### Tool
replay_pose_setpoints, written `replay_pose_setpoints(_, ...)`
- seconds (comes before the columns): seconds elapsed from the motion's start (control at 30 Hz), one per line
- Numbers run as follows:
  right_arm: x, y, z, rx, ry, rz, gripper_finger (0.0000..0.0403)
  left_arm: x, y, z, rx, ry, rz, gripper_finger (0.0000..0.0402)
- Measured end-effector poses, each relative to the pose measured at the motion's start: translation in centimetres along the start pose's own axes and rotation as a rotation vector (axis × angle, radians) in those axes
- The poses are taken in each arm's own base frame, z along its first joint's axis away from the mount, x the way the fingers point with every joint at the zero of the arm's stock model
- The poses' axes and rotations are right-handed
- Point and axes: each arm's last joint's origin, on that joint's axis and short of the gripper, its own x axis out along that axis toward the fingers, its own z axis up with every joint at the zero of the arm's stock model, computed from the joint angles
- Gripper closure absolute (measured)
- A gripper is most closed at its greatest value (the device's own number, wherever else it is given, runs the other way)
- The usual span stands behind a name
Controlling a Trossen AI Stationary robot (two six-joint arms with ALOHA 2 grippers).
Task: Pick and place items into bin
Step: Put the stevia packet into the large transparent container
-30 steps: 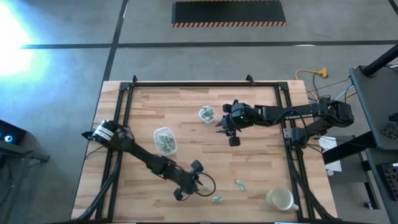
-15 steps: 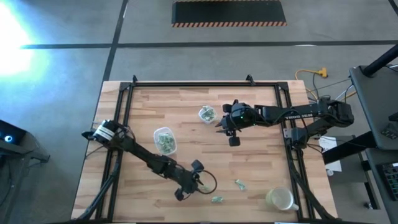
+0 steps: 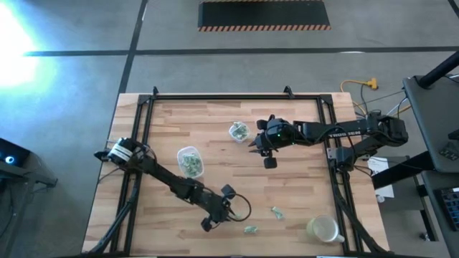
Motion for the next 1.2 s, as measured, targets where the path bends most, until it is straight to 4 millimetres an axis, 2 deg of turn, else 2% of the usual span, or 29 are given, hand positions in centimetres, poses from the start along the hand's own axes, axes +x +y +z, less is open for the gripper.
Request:
replay_pose_setpoints(0.2,0.0,0.0,0.0,0.0,0.0,0.0,0.0316,0.0,0.0,0.1,0.001,-0.016,-0.004,0.0288)
replay_pose_setpoints(0.43,0.0,0.0,-0.1,0.003,0.005,0.001,0.0314,1.3,0.1,-0.7,-0.004,-0.042,-0.037,0.0288)
replay_pose_setpoints(0.97,0.0,0.0,-0.2,0.004,0.01,0.002,0.0326,1.3,0.4,-0.8,-0.01,-0.036,-0.03,0.029)
replay_pose_setpoints(1.07,0.0,0.0,-0.2,0.004,0.01,0.002,0.0324,1.3,0.6,-0.9,-0.013,-0.036,-0.026,0.0309)
replay_pose_setpoints(1.2,0.0,0.0,-0.2,0.004,0.01,0.002,0.0321,1.2,0.8,-0.9,-0.016,-0.035,-0.021,0.0362)
